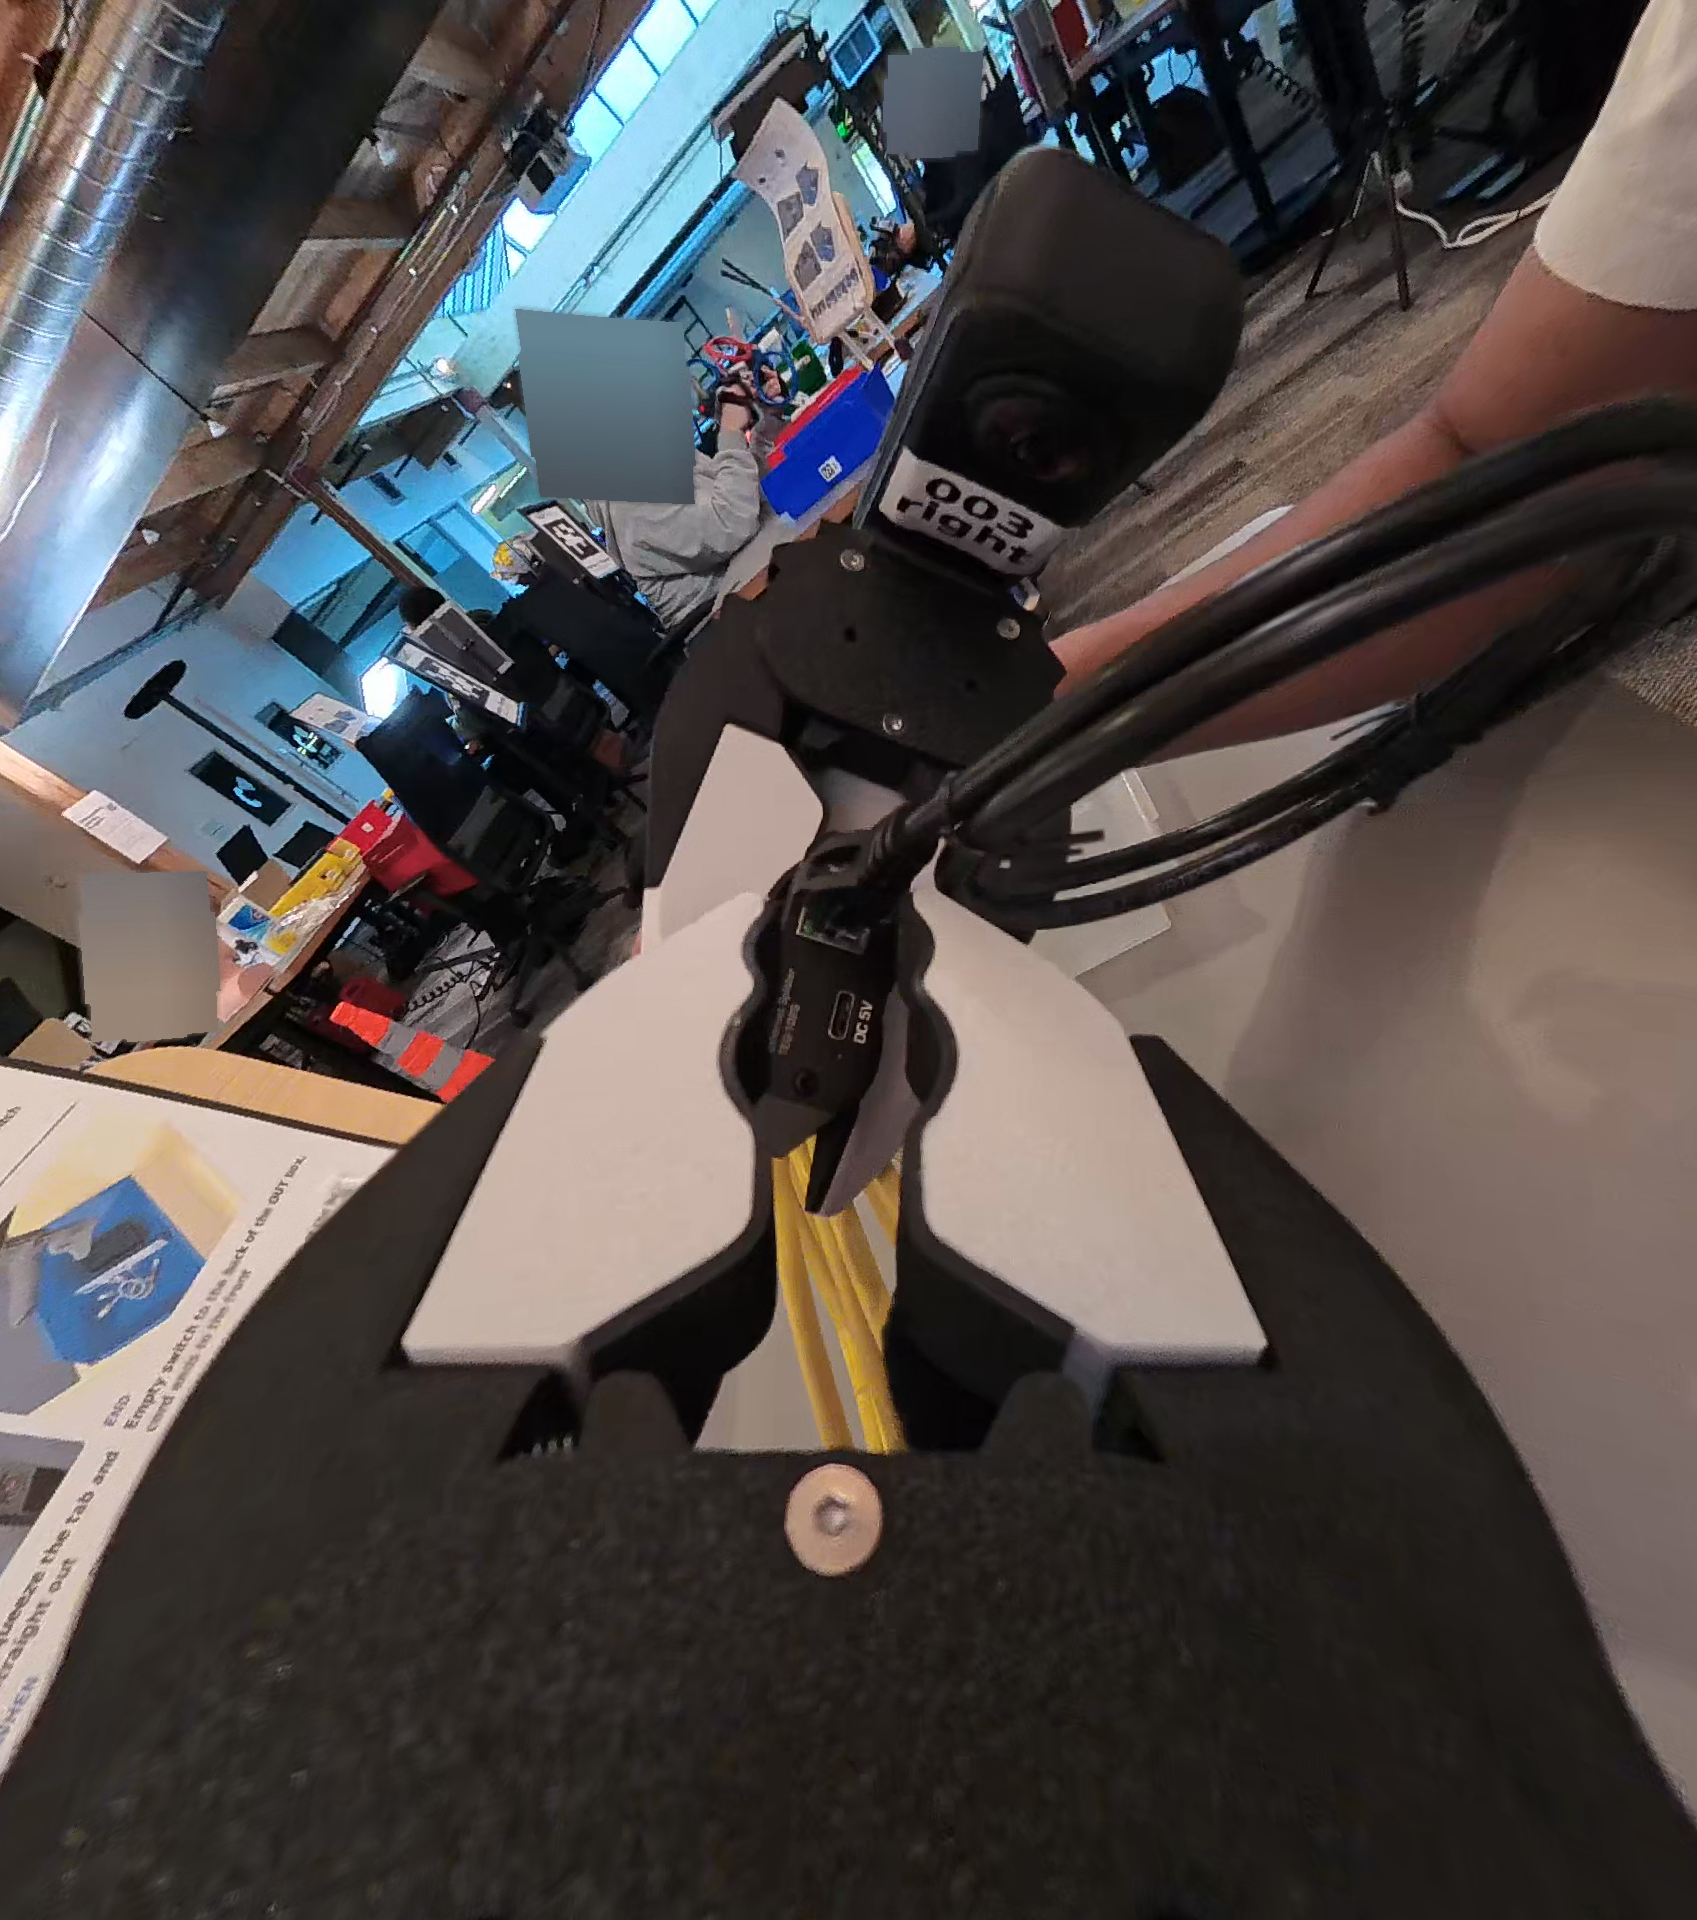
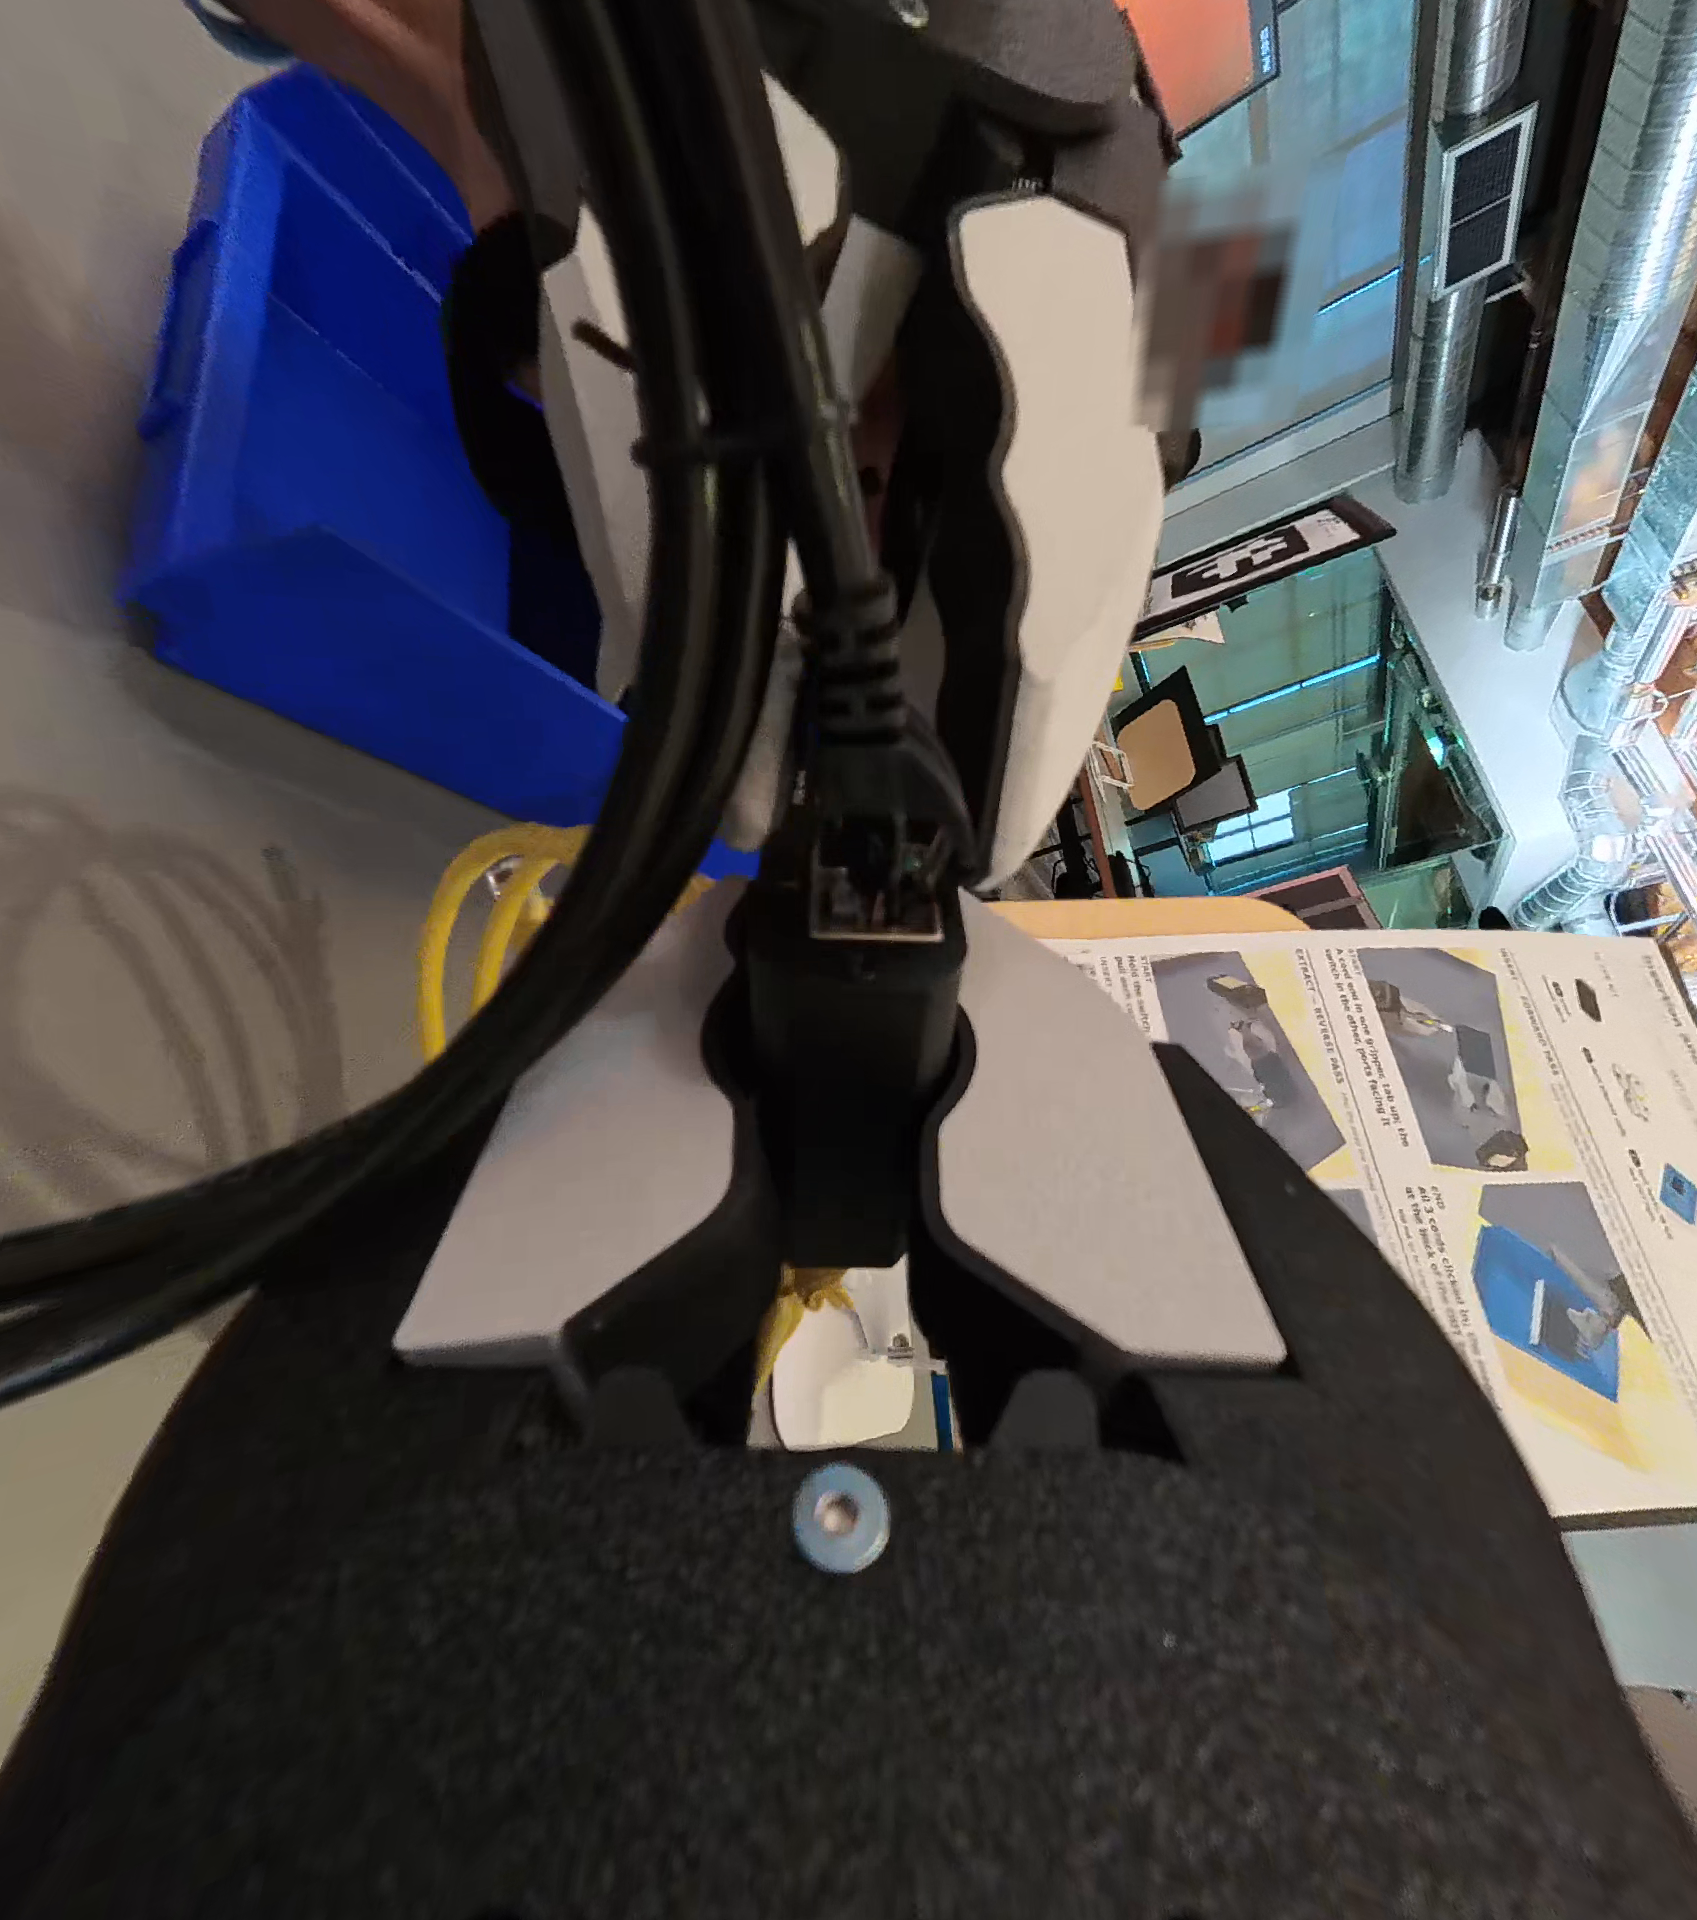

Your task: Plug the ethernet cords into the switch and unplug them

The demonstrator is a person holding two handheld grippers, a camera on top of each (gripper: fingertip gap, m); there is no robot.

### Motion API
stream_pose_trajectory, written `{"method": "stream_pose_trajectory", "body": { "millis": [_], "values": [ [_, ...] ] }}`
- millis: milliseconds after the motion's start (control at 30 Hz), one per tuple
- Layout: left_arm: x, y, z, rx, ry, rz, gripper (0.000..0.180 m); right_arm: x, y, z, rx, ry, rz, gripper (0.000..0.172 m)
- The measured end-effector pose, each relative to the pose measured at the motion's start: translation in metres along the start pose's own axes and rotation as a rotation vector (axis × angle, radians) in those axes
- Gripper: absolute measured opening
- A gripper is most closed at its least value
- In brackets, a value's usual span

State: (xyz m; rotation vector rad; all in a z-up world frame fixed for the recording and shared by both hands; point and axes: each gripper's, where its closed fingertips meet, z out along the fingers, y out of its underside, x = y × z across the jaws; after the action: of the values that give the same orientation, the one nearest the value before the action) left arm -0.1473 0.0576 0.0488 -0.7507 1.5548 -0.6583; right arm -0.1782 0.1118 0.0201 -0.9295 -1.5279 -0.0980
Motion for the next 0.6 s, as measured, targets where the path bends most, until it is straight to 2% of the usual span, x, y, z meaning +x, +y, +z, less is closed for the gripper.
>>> {"method": "stream_pose_trajectory", "body": {
  "millis": [300,367,433,600],
  "values": [
    [-0.008,0.003,0.005,0.029,-0.07,0.046,0.029,-0.005,0.009,0.0,-0.004,-0.048,0.042,0.026],
    [-0.004,0.002,0.006,0.033,-0.058,0.051,0.027,-0.009,0.007,0.0,0.005,-0.073,0.053,0.025],
    [0.001,0.002,0.007,0.036,-0.04,0.07,0.016,-0.011,0.007,0.001,0.011,-0.089,0.066,0.026],
    [0.001,0.001,0.009,0.041,-0.055,0.096,0.015,-0.011,0.008,0.0,0.011,-0.088,0.054,0.026]
  ]
}}
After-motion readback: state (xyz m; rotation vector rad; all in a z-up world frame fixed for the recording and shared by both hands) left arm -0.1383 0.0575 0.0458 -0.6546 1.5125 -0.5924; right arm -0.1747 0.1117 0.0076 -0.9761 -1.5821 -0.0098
